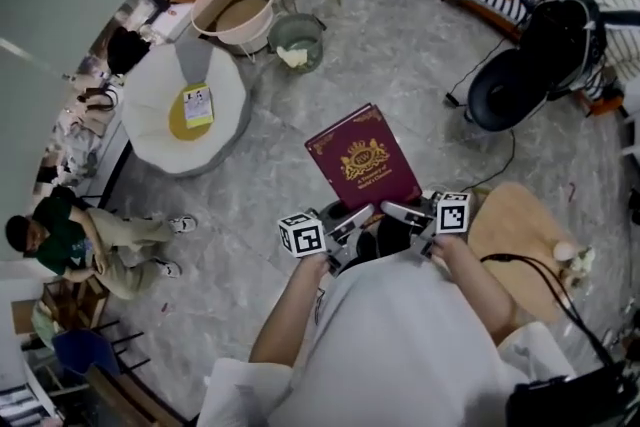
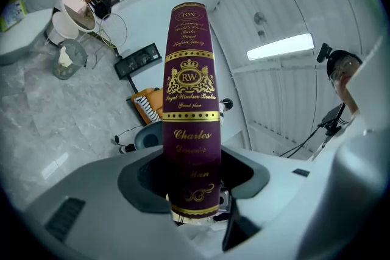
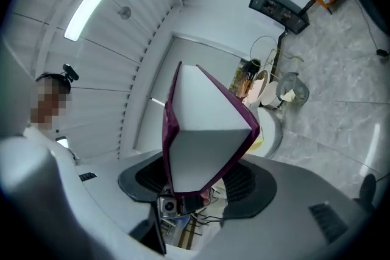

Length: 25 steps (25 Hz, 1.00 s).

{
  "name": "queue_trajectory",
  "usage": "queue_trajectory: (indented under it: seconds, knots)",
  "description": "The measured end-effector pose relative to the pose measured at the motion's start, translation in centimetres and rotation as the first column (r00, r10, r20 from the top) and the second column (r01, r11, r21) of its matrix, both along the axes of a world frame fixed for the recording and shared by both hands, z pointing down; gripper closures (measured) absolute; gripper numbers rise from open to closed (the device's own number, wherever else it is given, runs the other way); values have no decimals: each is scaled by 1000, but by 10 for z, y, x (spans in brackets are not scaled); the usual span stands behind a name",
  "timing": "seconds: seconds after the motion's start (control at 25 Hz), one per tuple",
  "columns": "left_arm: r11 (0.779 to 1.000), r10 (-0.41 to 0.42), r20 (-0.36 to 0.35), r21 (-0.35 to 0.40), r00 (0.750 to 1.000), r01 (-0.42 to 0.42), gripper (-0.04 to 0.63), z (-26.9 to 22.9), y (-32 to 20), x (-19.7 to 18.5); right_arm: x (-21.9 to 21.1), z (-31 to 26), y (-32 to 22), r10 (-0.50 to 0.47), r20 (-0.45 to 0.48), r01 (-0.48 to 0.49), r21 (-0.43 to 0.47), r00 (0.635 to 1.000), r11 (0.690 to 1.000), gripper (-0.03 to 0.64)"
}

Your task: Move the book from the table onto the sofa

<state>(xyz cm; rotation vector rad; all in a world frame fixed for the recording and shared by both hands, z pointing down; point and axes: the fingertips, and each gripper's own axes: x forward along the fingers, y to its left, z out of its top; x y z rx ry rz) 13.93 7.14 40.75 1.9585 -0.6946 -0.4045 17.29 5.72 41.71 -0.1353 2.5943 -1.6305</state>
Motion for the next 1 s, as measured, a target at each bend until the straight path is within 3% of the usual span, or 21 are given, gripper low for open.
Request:
queue_trajectory:
  seconds: [0.28, 0.48, 0.76, 1.0]
  knots:
    - [990, -142, -4, 11, 990, 142, 371, -3, 0, -31, -32, -1, -4, -129, 14, 129, 5, 992, 992, 344]
    - [967, -255, 6, 9, 967, 255, 371, -13, -28, -100, -104, -10, -36, -255, 13, 255, -2, 967, 967, 345]
    - [919, -393, 31, 4, 919, 393, 371, 9, -38, -112, -120, 17, -50, -402, 43, 402, 9, 915, 916, 348]
    - [864, -503, 10, -17, 864, 503, 371, -9, -84, -171, -182, -5, -96, -523, 49, 524, -15, 851, 851, 351]
